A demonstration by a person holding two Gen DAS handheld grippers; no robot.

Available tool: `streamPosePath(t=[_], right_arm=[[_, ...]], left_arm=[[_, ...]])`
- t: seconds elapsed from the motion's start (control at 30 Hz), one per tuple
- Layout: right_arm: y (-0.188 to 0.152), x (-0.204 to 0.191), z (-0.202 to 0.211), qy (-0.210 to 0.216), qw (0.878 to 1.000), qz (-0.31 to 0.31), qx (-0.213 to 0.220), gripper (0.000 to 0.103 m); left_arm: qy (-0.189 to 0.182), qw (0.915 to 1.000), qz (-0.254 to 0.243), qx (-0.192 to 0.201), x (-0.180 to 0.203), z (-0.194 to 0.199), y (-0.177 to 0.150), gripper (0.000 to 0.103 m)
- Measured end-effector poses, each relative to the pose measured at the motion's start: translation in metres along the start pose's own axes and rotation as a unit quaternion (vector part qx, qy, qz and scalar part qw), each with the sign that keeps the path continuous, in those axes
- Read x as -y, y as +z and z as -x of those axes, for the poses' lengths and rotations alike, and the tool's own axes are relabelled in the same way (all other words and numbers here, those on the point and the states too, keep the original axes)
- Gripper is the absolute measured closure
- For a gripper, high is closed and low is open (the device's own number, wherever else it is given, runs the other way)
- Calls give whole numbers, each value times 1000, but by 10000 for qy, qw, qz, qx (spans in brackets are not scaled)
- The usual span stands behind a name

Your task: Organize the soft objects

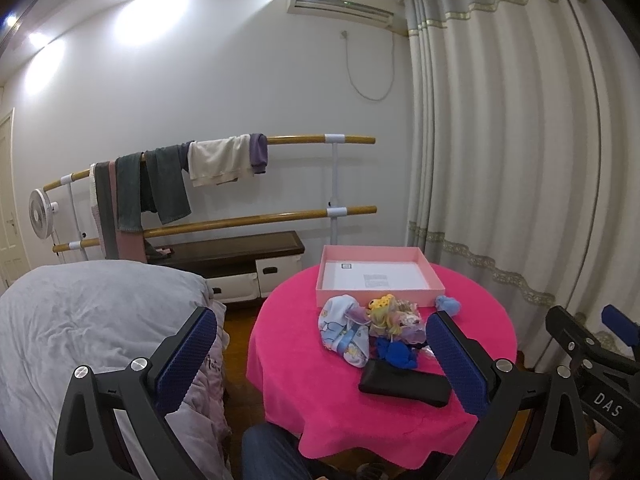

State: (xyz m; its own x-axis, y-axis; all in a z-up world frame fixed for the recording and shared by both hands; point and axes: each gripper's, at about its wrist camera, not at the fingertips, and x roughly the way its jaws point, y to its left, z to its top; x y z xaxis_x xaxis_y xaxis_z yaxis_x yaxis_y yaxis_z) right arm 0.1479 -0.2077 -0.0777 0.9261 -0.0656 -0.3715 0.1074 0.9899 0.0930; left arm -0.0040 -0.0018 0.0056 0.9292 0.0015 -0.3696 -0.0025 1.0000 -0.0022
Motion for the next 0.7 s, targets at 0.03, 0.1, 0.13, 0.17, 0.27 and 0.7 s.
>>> streamPosePath(t=[0.03, 0.1, 0.13, 0.17, 0.27, 0.7], right_arm=[[0, 0, 0, 4, 10000, -3, -2, 0], [0, 0, 0, -3, 10000, 4, 2, 0], [0, -2, 1, -4, 10000, 4, 3, 0], [0, -2, 1, -6, 10000, 2, 4, 0], [0, -2, 2, -9, 10000, 8, 5, 0], [1, 6, -14, -27, 9998, 2, -181, 0]], left_arm=[[-2, 10000, 2, 3, 0, 0, 0, 0], [-3, 10000, 2, 3, 0, 0, 1, 0], [-1, 10000, 5, -2, 0, 0, 0, 0], [-3, 10000, 9, -5, 0, 1, 0, 0], [-5, 10000, 17, -20, -1, 0, 0, 0], [-31, 9994, 13, -334, -1, -29, -2, 0]])
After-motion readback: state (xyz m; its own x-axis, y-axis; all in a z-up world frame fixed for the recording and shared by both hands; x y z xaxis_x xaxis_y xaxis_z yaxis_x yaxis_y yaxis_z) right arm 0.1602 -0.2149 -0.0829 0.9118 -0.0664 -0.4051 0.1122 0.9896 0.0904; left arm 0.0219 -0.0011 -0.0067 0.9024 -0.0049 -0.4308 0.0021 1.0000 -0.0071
